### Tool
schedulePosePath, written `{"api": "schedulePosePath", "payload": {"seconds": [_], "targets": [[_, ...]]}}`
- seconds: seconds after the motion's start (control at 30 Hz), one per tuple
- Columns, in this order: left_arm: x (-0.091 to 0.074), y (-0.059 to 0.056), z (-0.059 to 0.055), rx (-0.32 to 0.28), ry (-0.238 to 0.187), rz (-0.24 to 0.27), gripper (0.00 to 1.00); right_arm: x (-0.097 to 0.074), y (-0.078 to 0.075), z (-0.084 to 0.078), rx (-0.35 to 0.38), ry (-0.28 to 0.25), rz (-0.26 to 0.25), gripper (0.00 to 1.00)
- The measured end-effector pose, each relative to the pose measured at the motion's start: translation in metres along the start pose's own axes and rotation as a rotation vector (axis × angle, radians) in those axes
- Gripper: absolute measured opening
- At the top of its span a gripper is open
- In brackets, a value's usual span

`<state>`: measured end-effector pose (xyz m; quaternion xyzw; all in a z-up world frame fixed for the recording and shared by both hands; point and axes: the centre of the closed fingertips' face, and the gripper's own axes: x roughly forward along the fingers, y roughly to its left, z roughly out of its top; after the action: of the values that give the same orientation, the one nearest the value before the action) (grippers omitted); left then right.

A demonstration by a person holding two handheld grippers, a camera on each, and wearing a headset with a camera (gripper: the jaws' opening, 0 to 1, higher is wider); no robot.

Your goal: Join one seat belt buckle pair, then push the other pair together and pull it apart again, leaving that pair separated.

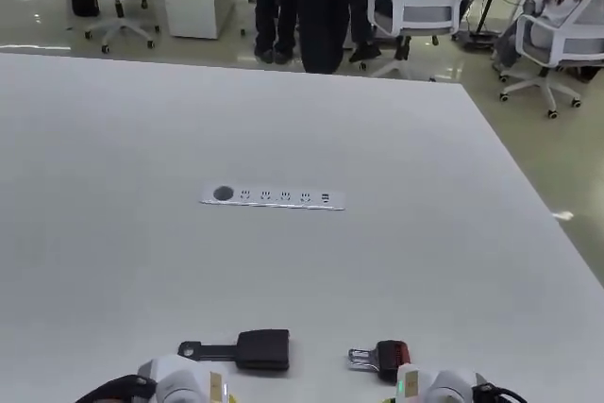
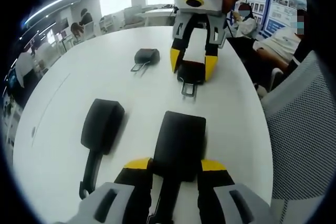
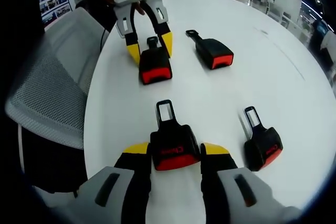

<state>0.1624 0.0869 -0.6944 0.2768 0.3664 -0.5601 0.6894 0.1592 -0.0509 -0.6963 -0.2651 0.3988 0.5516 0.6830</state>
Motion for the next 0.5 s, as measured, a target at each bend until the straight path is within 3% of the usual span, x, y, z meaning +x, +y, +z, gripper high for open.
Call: {"api": "schedulePosePath", "payload": {"seconds": [0.5], "targets": [[0.000, -0.001, 0.001, -0.003, 0.008, 0.003, 0.34, 0.018, 0.011, 0.034, -0.031, -0.054, 0.027, 0.35]]}}
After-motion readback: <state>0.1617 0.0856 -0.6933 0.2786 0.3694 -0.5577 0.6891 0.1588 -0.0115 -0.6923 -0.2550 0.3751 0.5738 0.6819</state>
